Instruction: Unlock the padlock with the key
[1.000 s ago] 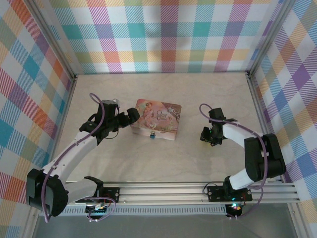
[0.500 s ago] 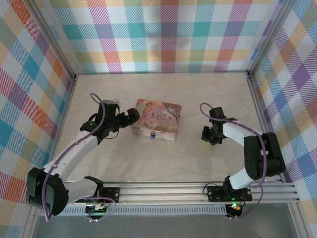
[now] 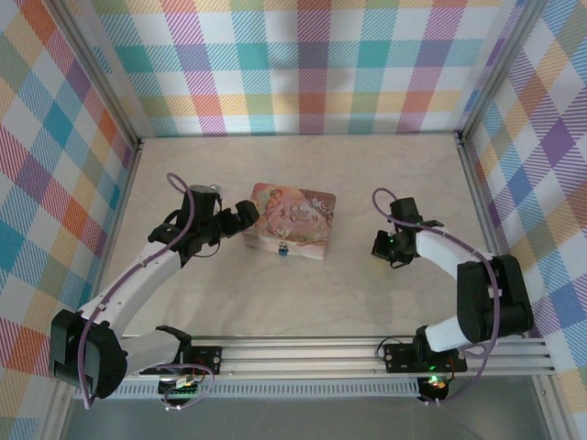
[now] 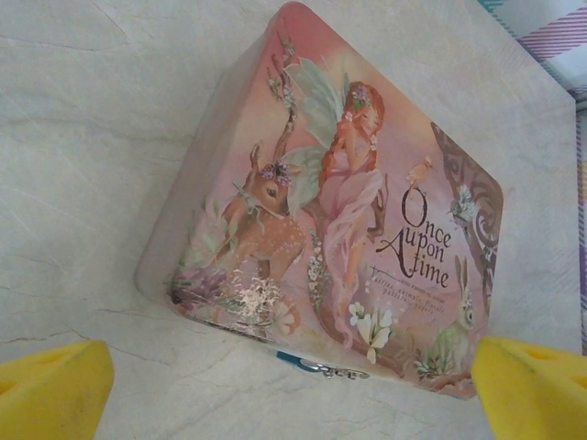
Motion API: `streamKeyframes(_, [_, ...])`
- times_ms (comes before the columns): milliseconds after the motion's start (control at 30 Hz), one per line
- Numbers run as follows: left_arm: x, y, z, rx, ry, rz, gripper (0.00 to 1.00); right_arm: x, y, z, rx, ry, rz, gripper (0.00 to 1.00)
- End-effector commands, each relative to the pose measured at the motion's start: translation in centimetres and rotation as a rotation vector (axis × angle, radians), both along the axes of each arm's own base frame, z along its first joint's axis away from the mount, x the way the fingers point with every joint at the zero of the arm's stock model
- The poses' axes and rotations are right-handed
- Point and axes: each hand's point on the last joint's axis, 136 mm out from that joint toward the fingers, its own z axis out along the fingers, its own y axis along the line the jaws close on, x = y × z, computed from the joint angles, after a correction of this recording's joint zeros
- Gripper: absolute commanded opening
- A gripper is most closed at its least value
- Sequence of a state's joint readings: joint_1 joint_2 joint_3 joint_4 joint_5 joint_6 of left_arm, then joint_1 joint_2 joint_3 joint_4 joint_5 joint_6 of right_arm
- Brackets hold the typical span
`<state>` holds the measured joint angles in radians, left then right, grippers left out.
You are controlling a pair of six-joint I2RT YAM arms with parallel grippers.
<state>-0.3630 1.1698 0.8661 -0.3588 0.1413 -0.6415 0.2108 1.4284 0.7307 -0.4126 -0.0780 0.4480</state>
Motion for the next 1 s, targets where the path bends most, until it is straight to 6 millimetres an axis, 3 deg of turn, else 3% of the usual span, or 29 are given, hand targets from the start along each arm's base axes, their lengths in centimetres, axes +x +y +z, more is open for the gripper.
streamKeyframes(0, [0.4,-1.4,1.8,-0.061,-0.039,-0.021,1.0,0.4,1.6,1.8,0.098,-0.081,0.012,0.0])
streamKeyframes(400, [1.2,-5.4,4.4,-0.285,-0.036,-0.029,1.0,1.3,4.3,7.7,0.303,-0.245,0.044,0.0])
streamKeyframes(800, [2.1,-10.5,10.4,-0.602,-0.19,-0.071,1.0,2.1,7.4,14.9,0.659,-0.293,-0.063,0.0])
streamKeyframes(967, [2.5,-11.6,11.4,-0.705,-0.189,-0.051,1.0,2.7,7.9,17.6,0.773,-0.303,-0.128,0.0])
